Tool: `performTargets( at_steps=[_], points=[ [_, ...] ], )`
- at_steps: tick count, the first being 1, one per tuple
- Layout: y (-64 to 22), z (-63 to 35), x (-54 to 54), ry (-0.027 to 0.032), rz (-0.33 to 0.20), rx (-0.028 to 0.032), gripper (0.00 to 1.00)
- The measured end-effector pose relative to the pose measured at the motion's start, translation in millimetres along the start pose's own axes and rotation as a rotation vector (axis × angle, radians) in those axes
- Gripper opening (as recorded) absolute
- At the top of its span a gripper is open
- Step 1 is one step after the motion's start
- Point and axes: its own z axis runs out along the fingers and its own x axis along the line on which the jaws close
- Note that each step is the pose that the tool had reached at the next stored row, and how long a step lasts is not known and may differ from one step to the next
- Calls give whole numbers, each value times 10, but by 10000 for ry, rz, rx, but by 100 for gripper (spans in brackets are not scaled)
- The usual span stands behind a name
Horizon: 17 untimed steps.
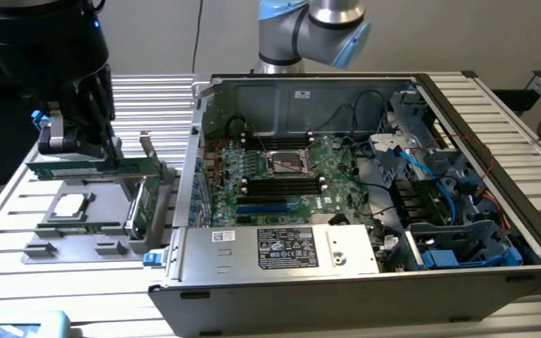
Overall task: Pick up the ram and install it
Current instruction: 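Pick up the ram and move it above insertion slot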
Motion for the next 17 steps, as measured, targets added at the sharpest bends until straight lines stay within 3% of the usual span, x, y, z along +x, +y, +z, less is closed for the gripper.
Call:
performTargets(
  at_steps=[17],
  points=[
    [-770, -35, 49, 1, -16, -1, 13]
  ],
)
